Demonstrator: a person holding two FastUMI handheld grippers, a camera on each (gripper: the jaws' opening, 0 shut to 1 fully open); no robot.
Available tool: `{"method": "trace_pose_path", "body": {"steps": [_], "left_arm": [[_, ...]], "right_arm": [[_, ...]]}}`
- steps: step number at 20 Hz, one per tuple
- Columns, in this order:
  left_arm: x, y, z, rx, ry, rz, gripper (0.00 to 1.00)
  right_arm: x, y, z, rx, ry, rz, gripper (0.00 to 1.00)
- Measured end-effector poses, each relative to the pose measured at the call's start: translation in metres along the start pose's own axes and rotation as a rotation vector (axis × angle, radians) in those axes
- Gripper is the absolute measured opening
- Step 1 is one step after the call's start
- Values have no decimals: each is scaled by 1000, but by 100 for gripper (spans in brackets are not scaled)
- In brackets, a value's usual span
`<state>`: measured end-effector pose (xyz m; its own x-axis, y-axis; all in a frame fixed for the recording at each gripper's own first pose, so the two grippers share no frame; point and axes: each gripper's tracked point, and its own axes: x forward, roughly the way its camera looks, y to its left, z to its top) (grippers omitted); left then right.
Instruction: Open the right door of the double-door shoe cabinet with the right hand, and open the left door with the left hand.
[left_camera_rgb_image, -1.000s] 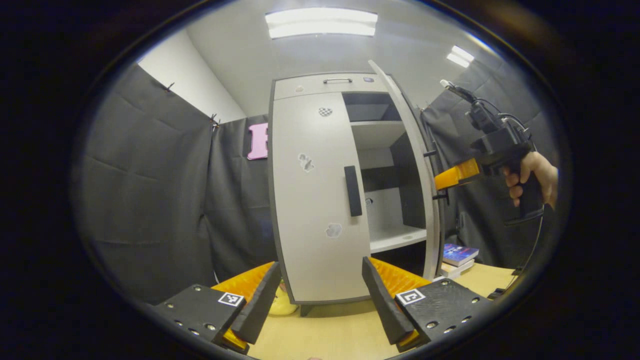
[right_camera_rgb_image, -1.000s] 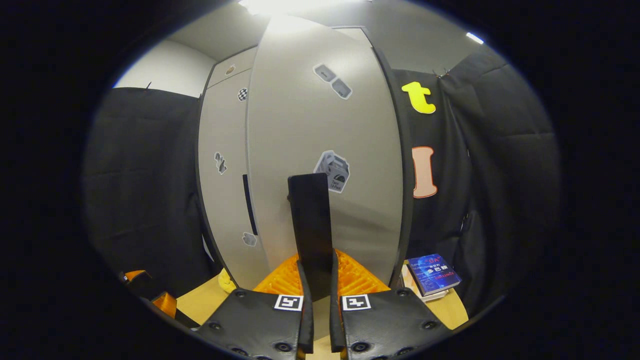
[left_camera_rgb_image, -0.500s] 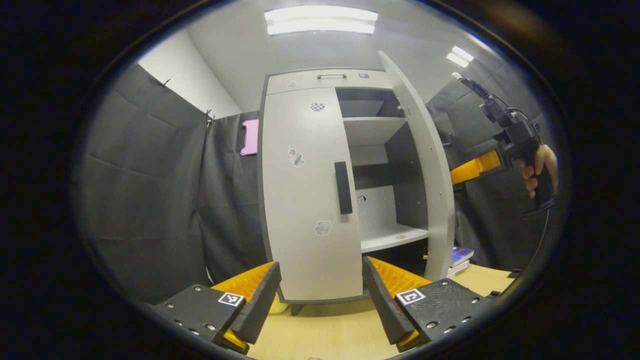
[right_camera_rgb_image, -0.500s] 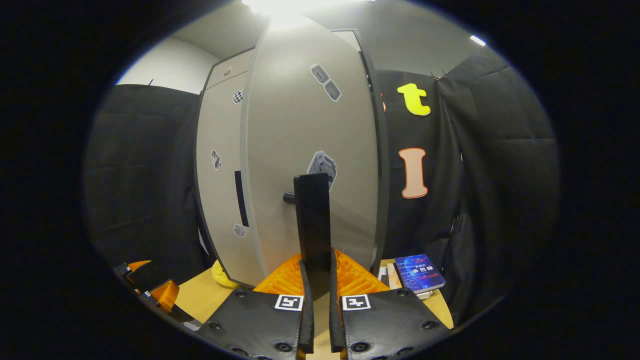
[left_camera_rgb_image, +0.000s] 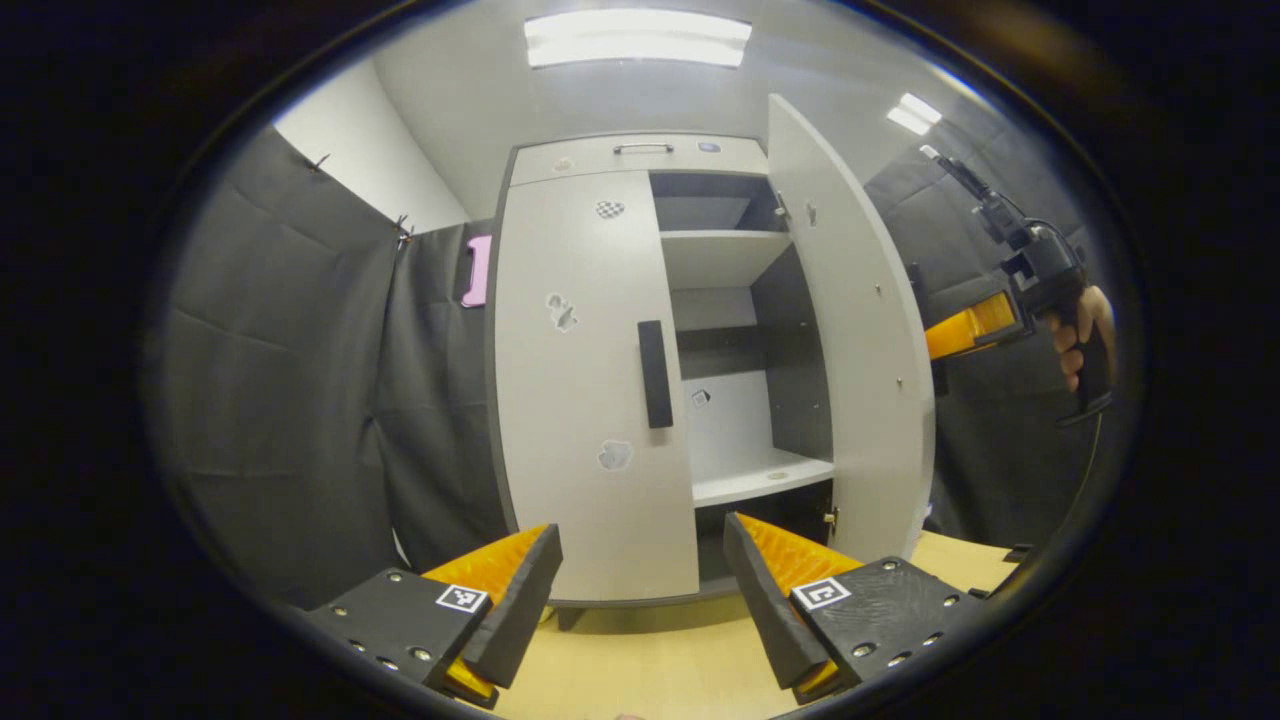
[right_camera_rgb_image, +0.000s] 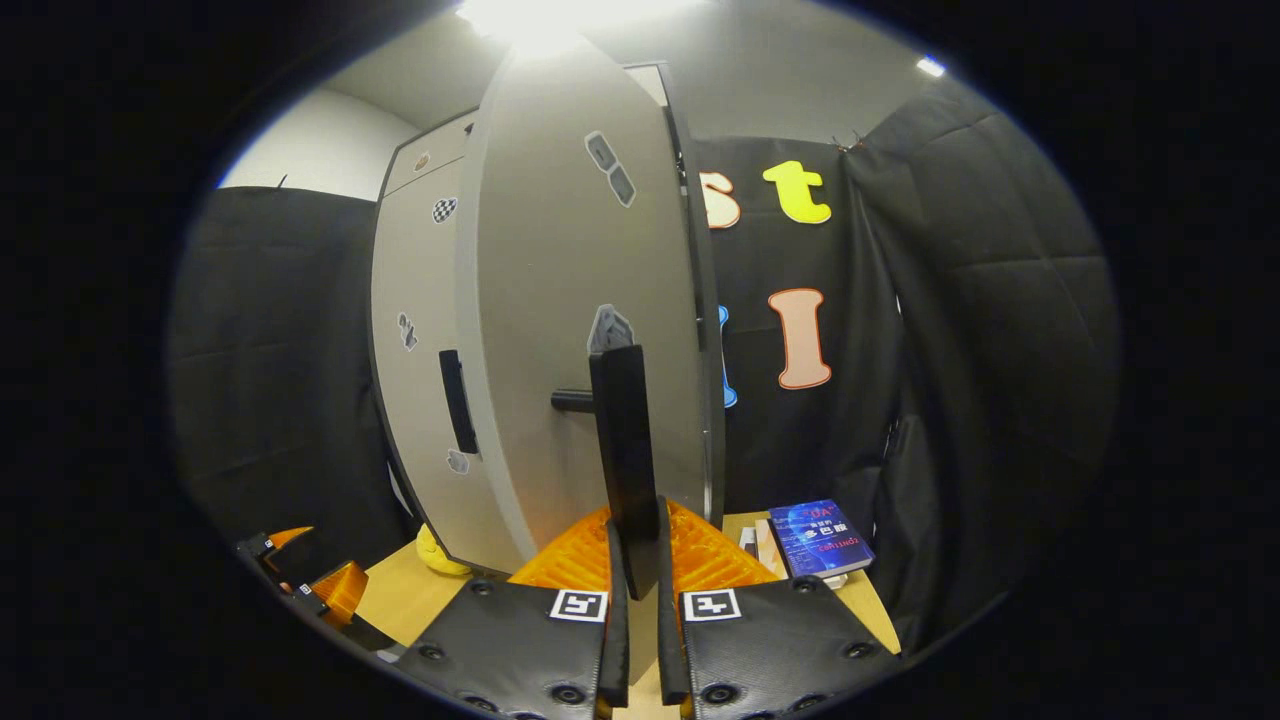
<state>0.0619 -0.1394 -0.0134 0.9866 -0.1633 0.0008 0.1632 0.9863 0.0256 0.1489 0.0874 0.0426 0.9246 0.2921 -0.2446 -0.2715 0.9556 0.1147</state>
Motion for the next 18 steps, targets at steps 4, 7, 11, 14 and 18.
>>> {"method": "trace_pose_path", "body": {"steps": [4, 7, 11, 14, 18], "left_arm": [[0, -2, 1, 7, 6, 1, 94], [2, -6, 3, 19, 4, 6, 94], [0, -11, 4, 28, 12, 5, 94], [12, -13, 3, 15, 29, -12, 95], [27, -22, 17, 33, 12, -36, 94]], "right_arm": [[1, -2, 2, 15, -11, -10, 13], [0, -4, 5, 9, -21, -37, 13], [-1, -14, 8, -55, -40, -153, 5], [-2, -21, 9, -26, -64, -130, 6], [-19, -23, 13, -23, -105, -148, 6]]}}
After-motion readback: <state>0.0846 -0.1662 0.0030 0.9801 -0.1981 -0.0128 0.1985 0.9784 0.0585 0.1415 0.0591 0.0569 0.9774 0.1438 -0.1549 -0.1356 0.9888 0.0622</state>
